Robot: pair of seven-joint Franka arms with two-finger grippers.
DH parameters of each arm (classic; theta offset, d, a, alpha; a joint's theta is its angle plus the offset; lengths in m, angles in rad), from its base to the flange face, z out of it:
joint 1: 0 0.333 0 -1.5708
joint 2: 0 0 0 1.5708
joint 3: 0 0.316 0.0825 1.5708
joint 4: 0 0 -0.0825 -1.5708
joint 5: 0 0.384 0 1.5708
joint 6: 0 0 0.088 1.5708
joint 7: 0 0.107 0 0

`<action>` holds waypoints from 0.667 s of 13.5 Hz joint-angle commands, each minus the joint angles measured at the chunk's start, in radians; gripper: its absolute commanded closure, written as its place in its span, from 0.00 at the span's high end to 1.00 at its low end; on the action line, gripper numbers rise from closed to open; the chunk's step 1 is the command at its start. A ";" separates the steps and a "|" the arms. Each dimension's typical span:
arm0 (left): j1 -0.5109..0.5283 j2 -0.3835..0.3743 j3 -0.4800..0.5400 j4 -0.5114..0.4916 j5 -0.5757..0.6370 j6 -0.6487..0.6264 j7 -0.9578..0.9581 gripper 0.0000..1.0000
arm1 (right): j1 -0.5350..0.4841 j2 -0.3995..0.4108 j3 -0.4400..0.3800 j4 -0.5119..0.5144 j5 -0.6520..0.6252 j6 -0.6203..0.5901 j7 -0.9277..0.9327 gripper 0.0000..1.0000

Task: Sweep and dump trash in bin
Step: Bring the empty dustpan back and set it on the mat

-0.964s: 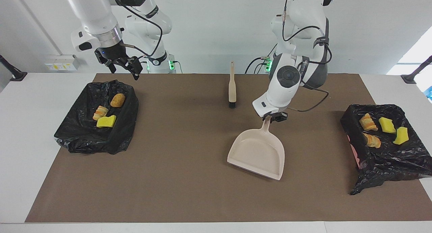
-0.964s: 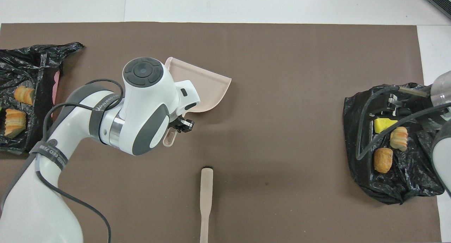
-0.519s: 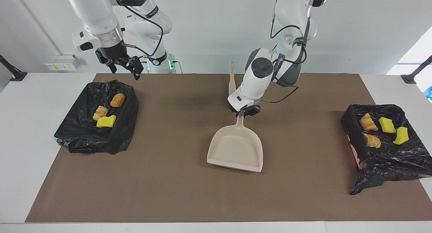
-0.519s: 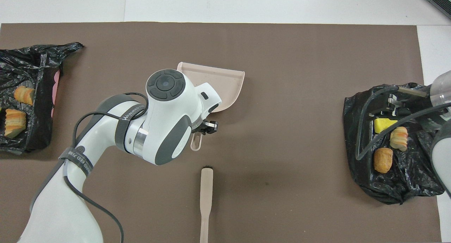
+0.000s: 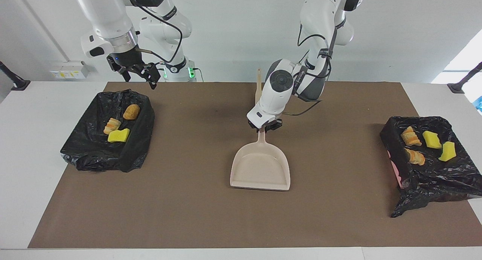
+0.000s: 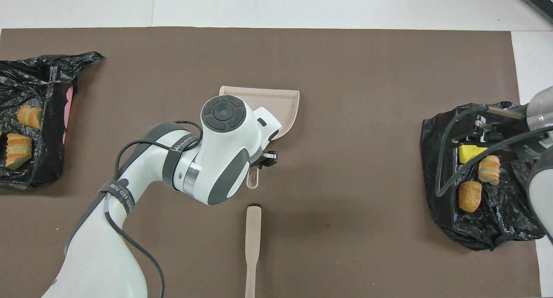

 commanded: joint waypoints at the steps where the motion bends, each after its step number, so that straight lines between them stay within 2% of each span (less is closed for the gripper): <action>1: -0.003 -0.024 0.018 -0.006 -0.016 0.009 -0.055 0.99 | -0.006 -0.004 0.002 -0.001 0.002 0.001 -0.036 1.00; 3: 0.001 -0.047 0.030 -0.003 -0.016 -0.005 -0.077 1.00 | -0.006 -0.003 0.002 -0.001 0.002 0.001 -0.036 1.00; 9: 0.170 -0.113 0.030 0.032 -0.015 -0.014 -0.071 1.00 | -0.006 -0.003 0.002 -0.001 0.002 0.001 -0.036 1.00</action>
